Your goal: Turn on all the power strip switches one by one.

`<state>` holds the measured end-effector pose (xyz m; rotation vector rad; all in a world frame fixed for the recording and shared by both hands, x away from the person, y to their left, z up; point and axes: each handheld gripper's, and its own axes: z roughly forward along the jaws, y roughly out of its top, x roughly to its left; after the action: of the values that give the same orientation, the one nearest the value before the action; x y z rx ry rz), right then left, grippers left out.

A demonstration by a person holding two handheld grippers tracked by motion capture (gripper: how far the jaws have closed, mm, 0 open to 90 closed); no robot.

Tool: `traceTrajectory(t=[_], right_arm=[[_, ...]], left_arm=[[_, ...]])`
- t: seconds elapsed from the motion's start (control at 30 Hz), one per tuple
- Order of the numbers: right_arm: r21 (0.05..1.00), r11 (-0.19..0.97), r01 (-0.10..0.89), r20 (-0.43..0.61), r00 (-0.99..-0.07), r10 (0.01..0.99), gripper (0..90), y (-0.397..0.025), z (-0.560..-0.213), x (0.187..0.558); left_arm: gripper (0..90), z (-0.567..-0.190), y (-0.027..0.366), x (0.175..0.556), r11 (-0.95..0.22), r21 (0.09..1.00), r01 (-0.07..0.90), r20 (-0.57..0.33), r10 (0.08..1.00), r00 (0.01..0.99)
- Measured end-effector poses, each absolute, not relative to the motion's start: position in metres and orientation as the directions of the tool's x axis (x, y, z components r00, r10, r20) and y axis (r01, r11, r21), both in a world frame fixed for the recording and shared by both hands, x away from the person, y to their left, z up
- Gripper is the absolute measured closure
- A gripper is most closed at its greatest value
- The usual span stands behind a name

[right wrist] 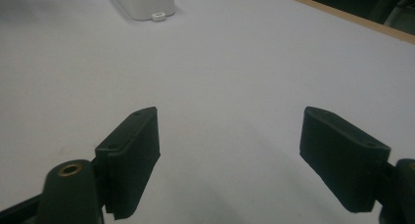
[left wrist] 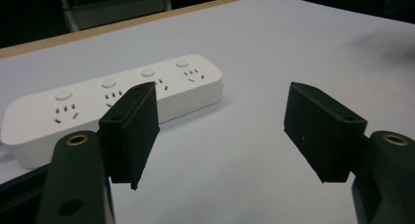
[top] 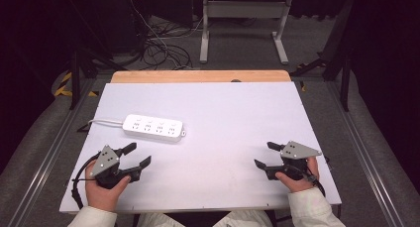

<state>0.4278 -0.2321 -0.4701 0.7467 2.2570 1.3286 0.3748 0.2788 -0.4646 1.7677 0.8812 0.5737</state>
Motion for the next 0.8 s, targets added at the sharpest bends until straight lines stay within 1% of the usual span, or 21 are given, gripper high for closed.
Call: traceTrajectory(t=[0.07, 0.17, 0.4, 0.5, 0.57, 0.63, 0.8], right_arm=[[0.884, 0.402, 0.240, -0.078, -0.771, 0.632, 24.8, -0.232, -0.471, 0.428], [0.884, 0.402, 0.239, -0.076, -0.774, 0.628, 25.3, -0.231, -0.472, 0.428], [0.885, 0.406, 0.230, -0.085, -0.776, 0.624, 26.0, -0.231, -0.471, 0.428], [0.882, 0.411, 0.231, -0.088, -0.777, 0.624, 26.3, -0.230, -0.471, 0.428], [0.883, 0.408, 0.231, -0.086, -0.777, 0.624, 26.7, -0.230, -0.471, 0.428], [0.884, 0.406, 0.231, -0.082, -0.780, 0.621, 26.9, -0.230, -0.472, 0.428], [0.883, 0.408, 0.231, -0.081, -0.781, 0.619, 27.0, -0.230, -0.472, 0.428]], left_arm=[[33.7, -0.465, 0.279, 0.375, -0.187, 0.935, 0.301, -0.042, 0.784, 0.619], [34.3, -0.464, 0.279, 0.374, -0.194, 0.934, 0.301, -0.033, 0.791, 0.611], [34.2, -0.461, 0.280, 0.373, -0.250, 0.934, 0.255, 0.045, 0.790, 0.611], [33.9, -0.461, 0.280, 0.372, -0.240, 0.935, 0.260, 0.033, 0.791, 0.611], [34.2, -0.460, 0.279, 0.372, -0.220, 0.936, 0.274, 0.008, 0.793, 0.609], [36.3, -0.457, 0.279, 0.371, -0.220, 0.933, 0.285, -0.002, 0.789, 0.615], [39.0, -0.453, 0.280, 0.371, -0.231, 0.930, 0.285, 0.009, 0.790, 0.613]])
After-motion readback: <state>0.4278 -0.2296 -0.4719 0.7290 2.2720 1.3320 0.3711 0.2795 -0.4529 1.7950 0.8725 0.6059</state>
